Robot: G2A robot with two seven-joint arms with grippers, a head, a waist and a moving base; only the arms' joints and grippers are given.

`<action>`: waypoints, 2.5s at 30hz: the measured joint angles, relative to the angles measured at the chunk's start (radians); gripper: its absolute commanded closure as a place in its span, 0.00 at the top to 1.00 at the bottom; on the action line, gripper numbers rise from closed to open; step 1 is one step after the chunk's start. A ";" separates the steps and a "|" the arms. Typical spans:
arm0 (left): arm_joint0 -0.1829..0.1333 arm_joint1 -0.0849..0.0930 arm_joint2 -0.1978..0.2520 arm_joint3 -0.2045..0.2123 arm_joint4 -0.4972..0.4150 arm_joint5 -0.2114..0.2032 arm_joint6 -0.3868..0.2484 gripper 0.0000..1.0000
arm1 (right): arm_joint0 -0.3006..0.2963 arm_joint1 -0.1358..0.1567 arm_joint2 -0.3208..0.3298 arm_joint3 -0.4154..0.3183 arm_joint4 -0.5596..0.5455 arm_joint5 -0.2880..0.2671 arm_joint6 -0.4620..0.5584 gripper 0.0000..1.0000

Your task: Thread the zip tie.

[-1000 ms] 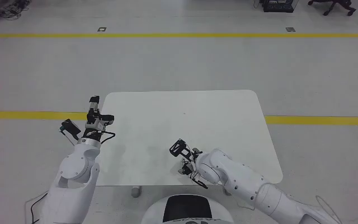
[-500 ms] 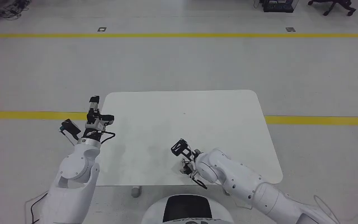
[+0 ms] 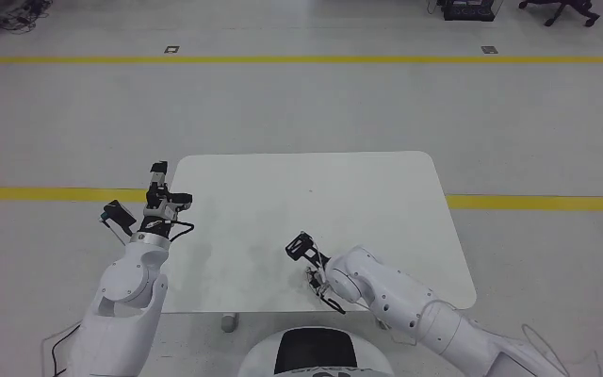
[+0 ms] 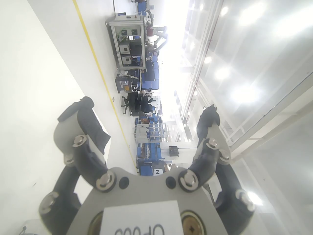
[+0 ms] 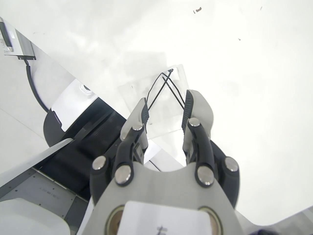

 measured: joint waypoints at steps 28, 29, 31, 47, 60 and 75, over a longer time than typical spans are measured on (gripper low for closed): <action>0.000 0.000 0.000 0.000 0.000 0.000 0.000 1.00 | 0.015 -0.062 -0.017 0.099 0.031 0.024 0.066 0.23; 0.000 0.000 0.000 0.000 0.000 0.000 0.000 1.00 | 0.018 -0.064 -0.017 0.105 0.034 0.023 0.068 0.22; 0.000 0.000 0.000 0.000 0.000 0.000 0.000 1.00 | 0.024 -0.070 -0.018 0.122 0.041 0.020 0.069 0.19; 0.000 0.000 0.000 0.000 0.000 0.000 0.000 1.00 | 0.065 -0.117 -0.036 0.227 0.077 0.000 0.058 0.15; 0.000 0.000 0.000 0.000 0.000 0.000 0.000 1.00 | 0.083 -0.147 -0.049 0.283 0.081 0.003 0.069 0.08; 0.000 0.000 0.000 0.000 0.000 0.000 0.000 1.00 | 0.091 -0.172 -0.051 0.320 0.073 0.009 0.080 0.12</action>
